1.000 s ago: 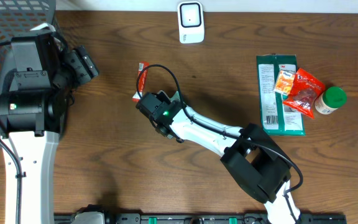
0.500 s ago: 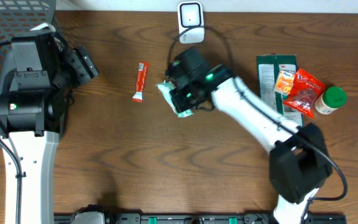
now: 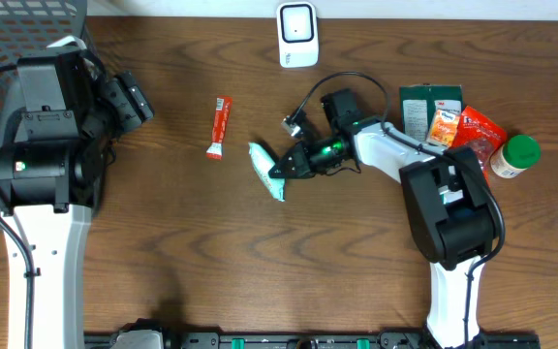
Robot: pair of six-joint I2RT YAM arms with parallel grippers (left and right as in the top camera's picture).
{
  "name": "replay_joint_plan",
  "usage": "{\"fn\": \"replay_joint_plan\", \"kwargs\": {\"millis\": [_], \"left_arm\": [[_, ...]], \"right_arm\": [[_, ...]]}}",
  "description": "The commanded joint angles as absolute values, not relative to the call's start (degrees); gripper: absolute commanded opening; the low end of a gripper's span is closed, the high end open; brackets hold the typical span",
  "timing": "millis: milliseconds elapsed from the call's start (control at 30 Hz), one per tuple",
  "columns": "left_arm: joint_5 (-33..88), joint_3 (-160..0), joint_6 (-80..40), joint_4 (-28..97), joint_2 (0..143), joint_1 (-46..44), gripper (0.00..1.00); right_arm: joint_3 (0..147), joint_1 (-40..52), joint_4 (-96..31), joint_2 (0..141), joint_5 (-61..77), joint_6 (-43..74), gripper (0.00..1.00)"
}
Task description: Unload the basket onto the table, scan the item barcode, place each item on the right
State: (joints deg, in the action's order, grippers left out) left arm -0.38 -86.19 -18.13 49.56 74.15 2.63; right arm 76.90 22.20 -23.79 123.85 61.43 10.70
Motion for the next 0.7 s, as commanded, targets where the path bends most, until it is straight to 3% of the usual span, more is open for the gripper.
{"fn": "replay_joint_plan", "kwargs": {"millis": [0,100,200,433,667], "left_arm": [[-0.69,-86.8,-17.85,49.71,74.28,2.87,0.84],[-0.69,-86.8,-17.85,49.71,74.28,2.87,0.84],[-0.69,-86.8,-17.85,49.71,74.28,2.87,0.84],[-0.69,-86.8,-17.85,49.71,74.28,2.87,0.84],[-0.69,-86.8,-17.85,49.71,74.28,2.87,0.84]], "right_arm": [[76.95,19.81,-23.59,124.16,62.39,11.27,0.02],[76.95,18.61,-23.62,124.16,59.33,11.27,0.09],[76.95,17.93,-24.05,124.16,56.58,11.25,0.25],[76.97,17.76,-25.93,124.14,45.47,10.98,0.29],[78.11,16.19,-28.12,121.67,41.39,10.24,0.43]]}}
